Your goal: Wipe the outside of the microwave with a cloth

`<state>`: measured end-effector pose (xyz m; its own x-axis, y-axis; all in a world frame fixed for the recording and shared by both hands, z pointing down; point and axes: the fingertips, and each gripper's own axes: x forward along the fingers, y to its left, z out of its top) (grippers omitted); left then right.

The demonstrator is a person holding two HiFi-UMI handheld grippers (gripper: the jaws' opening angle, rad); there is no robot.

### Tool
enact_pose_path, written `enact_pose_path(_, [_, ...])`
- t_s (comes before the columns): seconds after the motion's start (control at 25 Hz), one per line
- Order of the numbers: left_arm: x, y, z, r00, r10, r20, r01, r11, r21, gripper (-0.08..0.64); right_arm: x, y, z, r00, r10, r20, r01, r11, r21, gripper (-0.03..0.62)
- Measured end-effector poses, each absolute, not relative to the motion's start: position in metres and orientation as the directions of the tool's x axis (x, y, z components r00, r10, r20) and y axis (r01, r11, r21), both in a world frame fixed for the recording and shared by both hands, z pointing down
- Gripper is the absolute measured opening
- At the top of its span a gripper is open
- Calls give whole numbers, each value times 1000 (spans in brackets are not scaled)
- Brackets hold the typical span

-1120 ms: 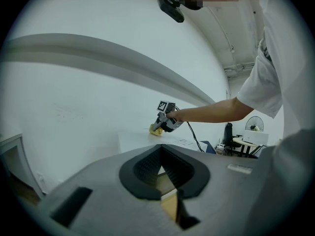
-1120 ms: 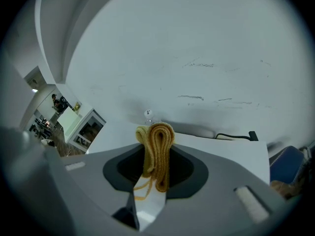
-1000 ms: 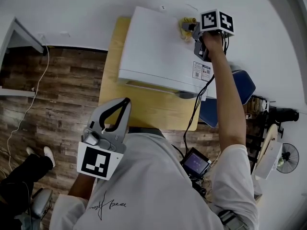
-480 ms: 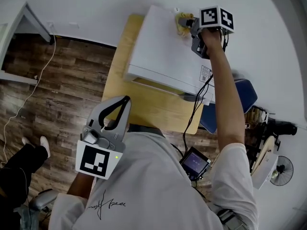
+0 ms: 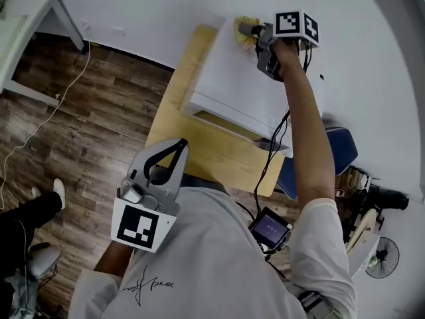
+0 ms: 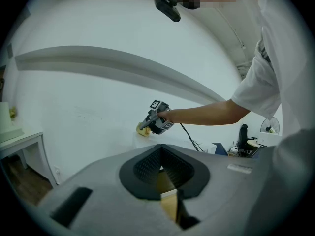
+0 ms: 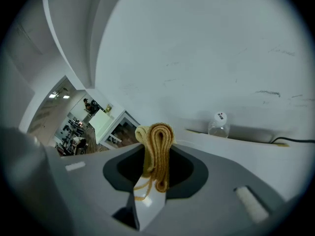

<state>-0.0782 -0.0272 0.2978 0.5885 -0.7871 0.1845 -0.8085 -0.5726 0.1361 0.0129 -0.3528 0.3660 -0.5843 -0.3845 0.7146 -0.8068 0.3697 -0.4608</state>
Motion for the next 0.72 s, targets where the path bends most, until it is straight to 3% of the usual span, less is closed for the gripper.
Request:
enact_pose_path(0.16, [-81,-26,295,580,-793,186,-815,-565,132,-6,-13,-349,366,-595,-361,718,-789,434,-435,120])
enact_pose_path(0.32, [-71,-21,291,583,-791,183,-812,-568,133,-6,-38,-324,353,-718,-283,636,-684,459,-567,120])
enact_pose_path(0.44, [-72,-17,294,589,-787,184,-808,-574,135,-6,-45,-308,343,-732,-280,622,-664,502,-555,120])
enact_pose_path(0.72, [-65,-19,298,614,-769,178,-789,-587,181,-6,3,-296,312,-682,-344,646,-706,542,-456,120])
